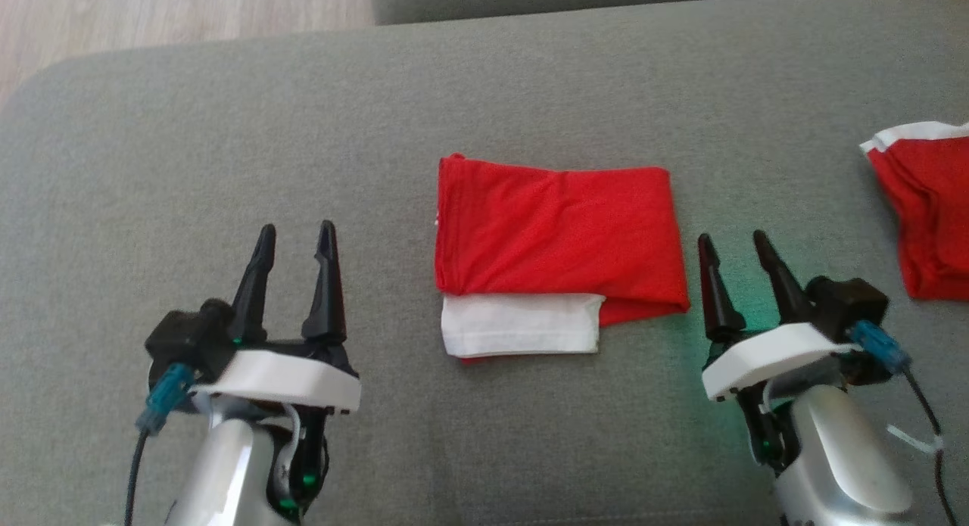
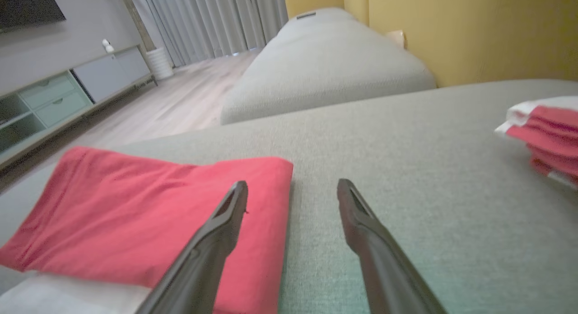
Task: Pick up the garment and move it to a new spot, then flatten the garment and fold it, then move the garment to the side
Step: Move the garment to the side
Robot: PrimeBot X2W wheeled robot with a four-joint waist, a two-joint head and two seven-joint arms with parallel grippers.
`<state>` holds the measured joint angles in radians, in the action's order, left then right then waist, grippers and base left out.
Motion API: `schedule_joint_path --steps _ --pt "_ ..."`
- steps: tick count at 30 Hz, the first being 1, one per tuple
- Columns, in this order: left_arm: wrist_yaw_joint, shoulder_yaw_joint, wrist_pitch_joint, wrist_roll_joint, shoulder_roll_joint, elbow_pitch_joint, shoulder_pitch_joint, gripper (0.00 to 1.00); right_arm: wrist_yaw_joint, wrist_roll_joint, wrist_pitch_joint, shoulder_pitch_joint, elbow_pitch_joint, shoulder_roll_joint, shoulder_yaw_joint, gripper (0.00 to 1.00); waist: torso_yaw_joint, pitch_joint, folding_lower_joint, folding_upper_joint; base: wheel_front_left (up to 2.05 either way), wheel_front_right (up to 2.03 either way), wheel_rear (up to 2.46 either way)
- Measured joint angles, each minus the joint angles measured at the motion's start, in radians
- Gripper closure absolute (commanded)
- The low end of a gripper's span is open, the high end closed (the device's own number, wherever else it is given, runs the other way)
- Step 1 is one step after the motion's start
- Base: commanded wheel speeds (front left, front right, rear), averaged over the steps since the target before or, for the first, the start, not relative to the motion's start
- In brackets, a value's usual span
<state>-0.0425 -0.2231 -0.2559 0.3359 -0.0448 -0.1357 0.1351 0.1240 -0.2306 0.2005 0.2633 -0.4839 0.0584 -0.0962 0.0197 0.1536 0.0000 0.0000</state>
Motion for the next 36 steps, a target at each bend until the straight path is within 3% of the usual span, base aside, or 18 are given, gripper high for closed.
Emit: schedule_joint_path --steps 14,24,25,26,30,36 --pt "0.007 -0.029 0.0 0.003 0.001 -0.01 0.034 0.0 0.0 -0.06 -0.079 0.144 -0.283 0.0 -0.051 0.0 0.076 0.055 0.0 0.0 0.0 0.0 0.0" --pt "0.006 -0.029 0.0 0.003 0.0 -0.011 0.036 0.0 0.0 -0.146 -0.095 0.243 -0.408 0.009 -0.128 0.0 0.073 0.063 0.0 0.0 0.0 0.0 0.0" --pt "0.006 -0.029 0.0 0.003 0.001 -0.011 0.036 0.0 0.0 -0.153 -0.095 0.247 -0.412 0.01 -0.14 0.37 0.069 0.063 0.0 0.0 0.0 0.0 0.0" --pt "0.006 -0.029 0.0 0.003 0.0 -0.011 0.037 0.0 0.0 -0.159 -0.093 0.253 -0.416 0.012 -0.156 1.0 0.065 0.063 0.0 0.0 0.0 0.0 0.0" --pt "0.006 -0.028 0.0 0.002 0.0 -0.012 0.042 0.0 0.0 -0.131 -0.062 0.268 -0.432 0.007 -0.209 1.0 0.043 0.059 0.0 0.0 0.0 0.0 0.0" --pt "0.009 -0.027 0.0 -0.003 0.0 -0.013 0.042 0.0 0.0 0.078 -0.013 0.311 -0.441 0.013 -0.217 1.0 -0.008 0.052 0.0 0.0 0.0 0.0 0.0"
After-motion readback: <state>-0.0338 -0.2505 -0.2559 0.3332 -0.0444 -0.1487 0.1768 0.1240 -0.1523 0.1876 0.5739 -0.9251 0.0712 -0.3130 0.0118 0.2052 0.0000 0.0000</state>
